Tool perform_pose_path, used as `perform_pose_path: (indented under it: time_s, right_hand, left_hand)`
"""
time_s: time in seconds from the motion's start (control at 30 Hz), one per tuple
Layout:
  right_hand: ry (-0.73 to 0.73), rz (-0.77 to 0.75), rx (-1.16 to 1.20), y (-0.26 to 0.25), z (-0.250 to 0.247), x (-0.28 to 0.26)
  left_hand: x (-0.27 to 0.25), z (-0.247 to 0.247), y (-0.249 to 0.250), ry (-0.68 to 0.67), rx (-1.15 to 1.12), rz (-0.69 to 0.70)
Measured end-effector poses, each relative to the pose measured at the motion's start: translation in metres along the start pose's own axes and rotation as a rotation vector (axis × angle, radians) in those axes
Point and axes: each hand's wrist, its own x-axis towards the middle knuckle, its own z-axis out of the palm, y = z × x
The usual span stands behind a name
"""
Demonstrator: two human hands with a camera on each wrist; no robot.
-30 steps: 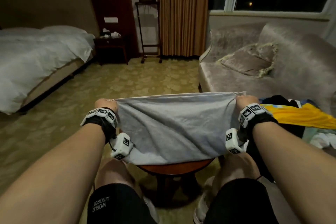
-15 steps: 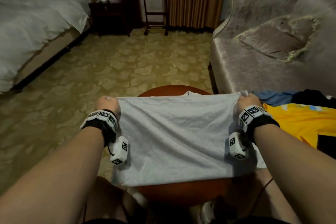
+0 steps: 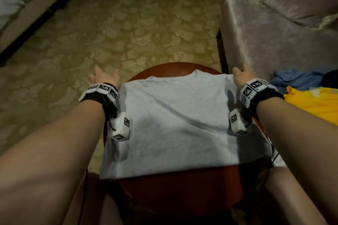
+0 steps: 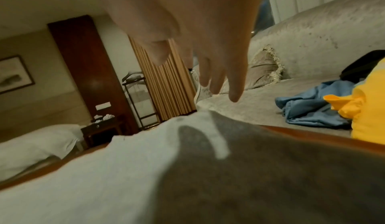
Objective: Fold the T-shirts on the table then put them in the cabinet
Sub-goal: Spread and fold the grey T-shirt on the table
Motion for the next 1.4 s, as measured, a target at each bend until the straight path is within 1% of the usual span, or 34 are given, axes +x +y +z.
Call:
perform_pose_path:
  time_s: [0.1, 0.2, 0.27, 0.33, 0.37, 0.43, 0.5, 0.53, 0.6, 0.73, 0.9, 1.13, 1.33, 1.4]
  right_hand:
    - [-0.046, -0.030, -0.066, 0.008, 0.005, -0.009]
    - [-0.137, -0.061, -0.134, 0.010, 0.011, -0.030]
    - [-0.186, -0.103, -0.207, 0.009, 0.014, -0.047]
    - [-0.208, -0.157, -0.293, 0.009, 0.020, -0.066]
    - [-0.219, -0.182, -0.329, 0.011, 0.024, -0.076]
    - [-0.257, -0.215, -0.414, 0.020, 0.032, -0.092]
    - [-0.358, -0.252, -0.619, 0.033, 0.037, -0.103]
    - [-0.398, -0.238, -0.719, 0.042, 0.037, -0.105]
    - [-0.445, -0.182, -0.809, 0.061, 0.035, -0.105]
    - [-0.449, -0.158, -0.875, 0.084, 0.032, -0.104]
    - [-0.467, -0.117, -0.876, 0.081, 0.037, -0.098]
    - [-0.486, -0.065, -0.914, 0.076, 0.039, -0.100]
    - [-0.478, -0.023, -0.939, 0.077, 0.038, -0.119]
    - [-0.478, -0.008, -0.956, 0.075, 0.036, -0.126]
  left_hand:
    - [-0.005, 0.006, -0.012, -0.048, 0.063, 0.086]
    - [-0.027, 0.001, -0.020, -0.196, 0.005, 0.187]
    - [-0.048, 0.000, -0.026, -0.243, 0.033, 0.256]
    - [-0.068, 0.002, -0.035, -0.336, 0.079, 0.292]
    - [-0.077, 0.004, -0.041, -0.391, 0.128, 0.296]
    - [-0.088, 0.009, -0.057, -0.470, 0.326, 0.311]
    - [-0.099, 0.014, -0.073, -0.526, 0.556, 0.341]
    - [-0.104, 0.015, -0.081, -0.549, 0.628, 0.337]
    - [-0.109, 0.019, -0.095, -0.593, 0.712, 0.312]
    - [-0.108, 0.020, -0.102, -0.622, 0.787, 0.318]
    - [-0.096, 0.022, -0.095, -0.652, 0.807, 0.327]
    - [-0.093, 0.022, -0.086, -0.644, 0.831, 0.360]
    - [-0.096, 0.020, -0.091, -0.647, 0.716, 0.380]
    - [-0.099, 0.017, -0.092, -0.629, 0.631, 0.371]
